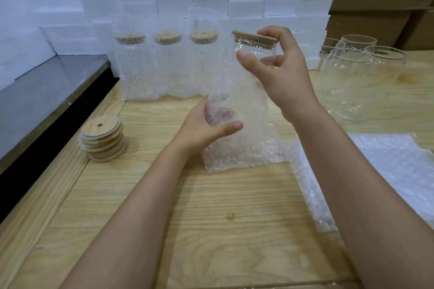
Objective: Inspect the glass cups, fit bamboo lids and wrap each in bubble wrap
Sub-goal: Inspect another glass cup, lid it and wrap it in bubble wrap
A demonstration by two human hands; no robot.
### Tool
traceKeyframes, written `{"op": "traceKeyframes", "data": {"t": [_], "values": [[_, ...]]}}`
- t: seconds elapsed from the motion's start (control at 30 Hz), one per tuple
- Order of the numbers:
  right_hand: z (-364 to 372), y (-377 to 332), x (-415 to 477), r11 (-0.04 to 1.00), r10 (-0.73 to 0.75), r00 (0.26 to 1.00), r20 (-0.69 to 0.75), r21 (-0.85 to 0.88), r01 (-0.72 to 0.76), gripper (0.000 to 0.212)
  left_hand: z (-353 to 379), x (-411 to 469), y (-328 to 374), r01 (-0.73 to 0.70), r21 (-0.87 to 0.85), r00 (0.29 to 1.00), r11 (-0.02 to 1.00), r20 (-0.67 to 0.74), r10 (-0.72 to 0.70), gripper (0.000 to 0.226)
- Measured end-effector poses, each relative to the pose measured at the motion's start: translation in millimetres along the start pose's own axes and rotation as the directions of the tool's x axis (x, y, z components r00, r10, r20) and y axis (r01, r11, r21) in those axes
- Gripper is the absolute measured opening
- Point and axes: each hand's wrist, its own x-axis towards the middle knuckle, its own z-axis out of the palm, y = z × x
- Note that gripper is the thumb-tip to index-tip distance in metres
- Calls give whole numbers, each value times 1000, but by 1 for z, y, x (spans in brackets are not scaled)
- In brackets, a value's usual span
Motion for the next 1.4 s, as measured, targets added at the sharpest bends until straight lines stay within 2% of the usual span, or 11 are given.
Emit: {"op": "traceKeyframes", "data": {"t": [0.13,0.37,0.43,0.53,0.57,0.67,0.73,0.8,1.13,1.27,1.4], "values": [[2,0,-1,1000,11,999,46,-8,-10,42,2,3,15,-47,-60,998,997,-34,45,46],[10,5,-4,1000,23,992,124,-20,-20,37,3,7,25,-87,-135,989,987,-128,70,53],[11,5,-5,1000,6,994,106,-31,-3,36,-1,7,21,-58,-133,996,989,-74,48,68],[10,5,-4,1000,-4,998,60,-19,6,37,-6,2,10,52,-167,996,985,82,-39,128],[10,5,-3,1000,-4,999,48,-11,4,37,-6,-1,6,95,-181,987,979,143,-70,137],[8,6,-3,1000,-18,999,42,-22,19,38,-2,-5,2,144,-153,967,978,232,-106,110],[6,5,-3,999,-30,998,53,-39,32,37,-2,-2,2,125,-152,977,980,192,-95,83],[5,4,-2,998,-31,997,72,-44,35,37,-3,0,5,90,-161,988,983,138,-68,74],[-1,2,-1,983,20,976,216,-181,20,36,7,1,14,87,-222,995,971,69,-73,90],[-21,3,8,984,167,948,273,13,-177,28,7,0,10,109,-274,994,956,37,-103,97],[-45,8,14,949,113,922,371,234,-210,25,5,1,7,130,-305,991,943,60,-117,93]]}}
